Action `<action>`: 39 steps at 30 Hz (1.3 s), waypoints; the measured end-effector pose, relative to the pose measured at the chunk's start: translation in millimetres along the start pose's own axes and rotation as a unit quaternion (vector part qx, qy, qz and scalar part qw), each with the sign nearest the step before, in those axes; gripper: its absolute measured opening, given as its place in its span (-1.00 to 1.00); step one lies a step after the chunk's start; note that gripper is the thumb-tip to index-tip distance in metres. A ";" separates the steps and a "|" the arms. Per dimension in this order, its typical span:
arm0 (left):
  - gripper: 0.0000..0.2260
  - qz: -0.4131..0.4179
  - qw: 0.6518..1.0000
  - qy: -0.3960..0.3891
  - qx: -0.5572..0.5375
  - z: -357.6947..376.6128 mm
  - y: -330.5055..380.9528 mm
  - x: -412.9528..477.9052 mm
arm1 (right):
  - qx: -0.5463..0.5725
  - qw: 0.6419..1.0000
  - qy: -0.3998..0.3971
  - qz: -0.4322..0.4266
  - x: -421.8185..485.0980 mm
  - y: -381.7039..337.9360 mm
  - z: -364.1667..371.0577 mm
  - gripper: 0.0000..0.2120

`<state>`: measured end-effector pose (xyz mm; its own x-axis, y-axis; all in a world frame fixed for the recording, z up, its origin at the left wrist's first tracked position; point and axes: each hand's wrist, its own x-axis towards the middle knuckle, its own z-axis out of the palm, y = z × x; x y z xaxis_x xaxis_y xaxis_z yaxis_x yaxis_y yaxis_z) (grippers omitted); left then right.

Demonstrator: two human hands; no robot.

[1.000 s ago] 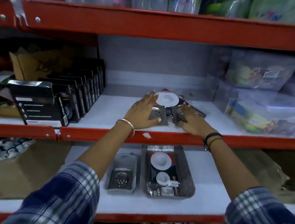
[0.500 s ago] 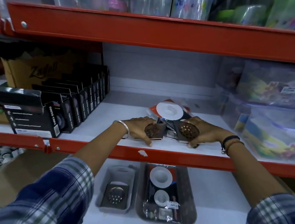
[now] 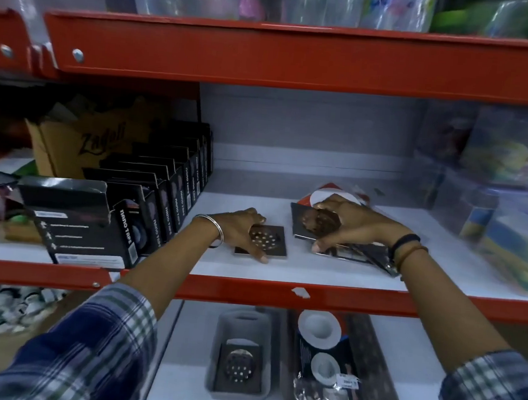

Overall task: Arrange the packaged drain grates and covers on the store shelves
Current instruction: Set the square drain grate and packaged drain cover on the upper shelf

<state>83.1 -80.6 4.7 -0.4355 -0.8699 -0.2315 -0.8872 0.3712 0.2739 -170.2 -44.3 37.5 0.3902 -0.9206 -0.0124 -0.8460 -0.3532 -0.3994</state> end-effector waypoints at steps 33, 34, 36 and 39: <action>-0.09 0.033 0.998 0.007 -0.058 -0.8 -39.3 -1.0 | -0.104 0.978 -0.149 0.103 77.4 -64.9 54.8 -0.06; -0.09 0.031 0.998 0.008 -0.053 0.3 -39.1 -1.0 | -0.099 0.979 -0.149 0.101 76.6 -63.7 55.7 -0.06; -0.07 0.025 0.999 0.005 -0.046 0.8 -38.1 -2.1 | -0.090 0.981 -0.144 0.095 71.4 -64.4 55.6 -0.07; -0.01 0.022 0.999 0.022 -0.033 -1.6 -32.1 -7.8 | -0.054 0.990 -0.102 0.081 53.2 -62.4 48.8 -0.05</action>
<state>115.2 -86.2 -0.8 -0.4656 -0.8670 -0.1778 -0.8549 0.3886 0.3438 -78.9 -63.1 17.0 0.3026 -0.9177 -0.2573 -0.9328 -0.2297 -0.2776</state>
